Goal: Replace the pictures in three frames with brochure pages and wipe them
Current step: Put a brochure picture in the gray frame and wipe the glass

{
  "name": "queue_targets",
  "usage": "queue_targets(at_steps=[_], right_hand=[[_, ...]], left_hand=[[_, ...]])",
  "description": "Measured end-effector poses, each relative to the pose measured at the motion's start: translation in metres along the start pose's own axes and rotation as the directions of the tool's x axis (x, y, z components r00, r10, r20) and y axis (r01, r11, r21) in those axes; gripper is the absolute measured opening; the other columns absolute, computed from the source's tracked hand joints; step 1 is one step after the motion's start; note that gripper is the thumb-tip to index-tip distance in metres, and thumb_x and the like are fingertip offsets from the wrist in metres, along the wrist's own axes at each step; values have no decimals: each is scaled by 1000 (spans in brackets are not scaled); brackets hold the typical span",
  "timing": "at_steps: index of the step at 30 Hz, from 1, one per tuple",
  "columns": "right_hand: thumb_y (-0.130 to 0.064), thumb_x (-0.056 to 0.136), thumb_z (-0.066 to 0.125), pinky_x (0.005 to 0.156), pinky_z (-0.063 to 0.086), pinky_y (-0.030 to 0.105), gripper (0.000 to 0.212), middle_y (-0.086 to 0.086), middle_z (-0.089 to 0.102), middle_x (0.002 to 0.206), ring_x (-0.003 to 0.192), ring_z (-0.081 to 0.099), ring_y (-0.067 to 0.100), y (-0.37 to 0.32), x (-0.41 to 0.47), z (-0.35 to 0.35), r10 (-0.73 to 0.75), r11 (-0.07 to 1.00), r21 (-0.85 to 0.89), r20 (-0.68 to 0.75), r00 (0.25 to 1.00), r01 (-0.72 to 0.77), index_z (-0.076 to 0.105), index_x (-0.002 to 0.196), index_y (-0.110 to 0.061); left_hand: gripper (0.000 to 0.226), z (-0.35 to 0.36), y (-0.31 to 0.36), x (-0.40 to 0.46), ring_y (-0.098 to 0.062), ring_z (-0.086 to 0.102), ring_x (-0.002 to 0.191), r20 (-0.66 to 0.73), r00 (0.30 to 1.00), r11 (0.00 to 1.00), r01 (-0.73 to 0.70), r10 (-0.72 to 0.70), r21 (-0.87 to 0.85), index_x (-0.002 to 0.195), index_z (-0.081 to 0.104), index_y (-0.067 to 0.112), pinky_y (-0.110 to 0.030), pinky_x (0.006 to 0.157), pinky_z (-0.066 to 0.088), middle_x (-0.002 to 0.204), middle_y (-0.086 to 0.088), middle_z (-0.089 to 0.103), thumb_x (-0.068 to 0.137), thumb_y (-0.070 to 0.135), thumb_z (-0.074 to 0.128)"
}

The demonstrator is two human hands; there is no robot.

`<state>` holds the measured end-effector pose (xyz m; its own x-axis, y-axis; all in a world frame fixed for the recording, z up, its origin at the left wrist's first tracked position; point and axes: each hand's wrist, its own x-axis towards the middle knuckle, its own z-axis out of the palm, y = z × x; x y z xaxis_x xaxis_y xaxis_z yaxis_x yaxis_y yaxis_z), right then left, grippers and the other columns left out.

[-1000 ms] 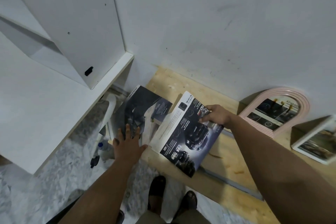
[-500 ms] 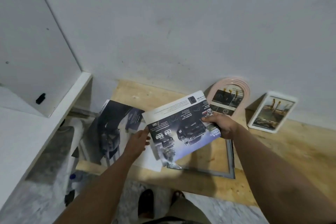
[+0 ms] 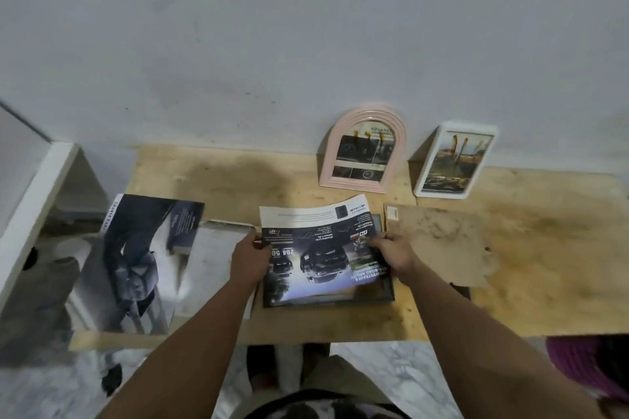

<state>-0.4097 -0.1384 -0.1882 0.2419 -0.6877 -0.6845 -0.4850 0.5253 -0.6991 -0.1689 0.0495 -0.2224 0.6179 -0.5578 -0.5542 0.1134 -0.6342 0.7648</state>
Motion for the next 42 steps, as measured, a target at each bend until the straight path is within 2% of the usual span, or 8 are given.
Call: queue_targets(at_steps=[5, 10, 17, 25, 30, 34, 37, 42], right_hand=[[15, 84, 66, 89, 59, 43, 24, 23, 74, 106, 94, 70, 33, 19, 15, -7, -34, 969, -249, -96, 995, 9, 73, 106, 6], [-9, 82, 80, 90, 58, 40, 23, 9, 76, 102, 94, 70, 28, 28, 17, -17, -80, 839, -544, -104, 991, 10, 73, 104, -12], [-35, 81, 82, 86, 58, 41, 63, 2, 72, 116, 105, 69, 29, 27, 12, -17, -142, 597, -802, -91, 986, 12, 49, 133, -25], [-32, 84, 78, 78, 54, 37, 63, 4, 67, 116, 103, 68, 28, 24, 15, -20, -129, 394, -919, -61, 990, -6, 41, 134, -23], [-37, 86, 74, 100, 51, 45, 75, 9, 42, 145, 129, 47, 32, 26, 17, -16, -262, 260, -945, 127, 957, 197, 34, 148, -27], [-44, 91, 60, 107, 43, 48, 60, 7, 40, 146, 133, 41, 31, 32, 18, -6, -233, 129, -944, 269, 935, 304, 43, 146, -29], [-48, 92, 56, 108, 42, 48, 57, 7, 40, 145, 134, 40, 31, 35, 17, -4, -207, 116, -947, 271, 940, 299, 46, 144, -28], [-38, 94, 57, 103, 49, 42, 48, 3, 50, 143, 130, 47, 26, 26, 14, -19, -295, 260, -908, 250, 922, 329, 53, 141, -29]], left_hand=[[12, 10, -7, 2, -19, 67, 84, -15, 999, 976, -40, 44, 214, 98, 64, 28, -35, 76, 53, 93, 0, 72, 90, 20, 61], [24, 16, -13, 7, -23, 66, 86, 2, 996, 882, -84, 93, 464, 108, 64, 25, -36, 76, 54, 93, -2, 67, 86, 19, 58], [43, 29, -8, -1, -29, 63, 85, -6, 990, 739, -103, 142, 665, 125, 45, 28, -36, 70, 50, 96, 0, 49, 85, 30, 61], [58, 36, -2, -8, -31, 54, 103, -21, 988, 628, -81, 154, 774, 137, 41, 17, -45, 76, 54, 114, -9, 49, 84, 29, 64], [76, 34, -4, -4, -38, 41, 130, 62, 978, 500, -157, 201, 852, 152, 33, 16, -48, 93, 51, 156, -11, 31, 86, 38, 65], [69, 35, -9, 0, -35, 34, 140, 161, 967, 492, -239, 197, 837, 150, 39, 22, -49, 103, 46, 162, -5, 29, 89, 41, 63], [66, 35, -9, 1, -33, 34, 140, 183, 964, 488, -257, 195, 834, 147, 43, 24, -50, 101, 47, 161, -2, 30, 88, 44, 63], [63, 32, -6, 2, -32, 34, 142, 165, 966, 503, -245, 199, 829, 148, 44, 27, -51, 104, 45, 161, -2, 32, 89, 41, 62]])
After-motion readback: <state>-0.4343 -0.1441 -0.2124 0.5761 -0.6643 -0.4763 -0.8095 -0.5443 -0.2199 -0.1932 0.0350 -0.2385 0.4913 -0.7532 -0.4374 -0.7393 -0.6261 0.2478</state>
